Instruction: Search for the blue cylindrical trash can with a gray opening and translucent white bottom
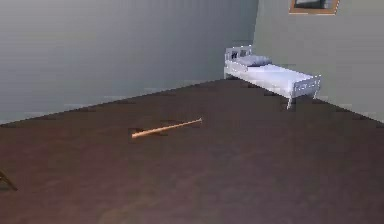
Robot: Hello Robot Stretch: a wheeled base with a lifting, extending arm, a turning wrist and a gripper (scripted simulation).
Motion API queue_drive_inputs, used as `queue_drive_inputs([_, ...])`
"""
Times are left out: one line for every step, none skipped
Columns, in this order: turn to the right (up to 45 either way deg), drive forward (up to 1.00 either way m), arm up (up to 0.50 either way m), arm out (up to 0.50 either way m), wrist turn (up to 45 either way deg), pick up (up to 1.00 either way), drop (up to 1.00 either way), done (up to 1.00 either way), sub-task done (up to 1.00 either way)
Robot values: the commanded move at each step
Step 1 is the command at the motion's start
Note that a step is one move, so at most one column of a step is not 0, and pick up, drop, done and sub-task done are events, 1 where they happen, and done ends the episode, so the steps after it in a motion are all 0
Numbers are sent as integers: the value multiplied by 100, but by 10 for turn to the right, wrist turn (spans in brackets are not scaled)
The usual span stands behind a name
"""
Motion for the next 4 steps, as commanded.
queue_drive_inputs([-450,0,0,0,0,0,0,0,0])
queue_drive_inputs([-450,0,0,0,0,0,0,0,0])
queue_drive_inputs([-180,0,0,0,0,0,0,0,0])
queue_drive_inputs([0,100,0,0,0,0,0,0,0])
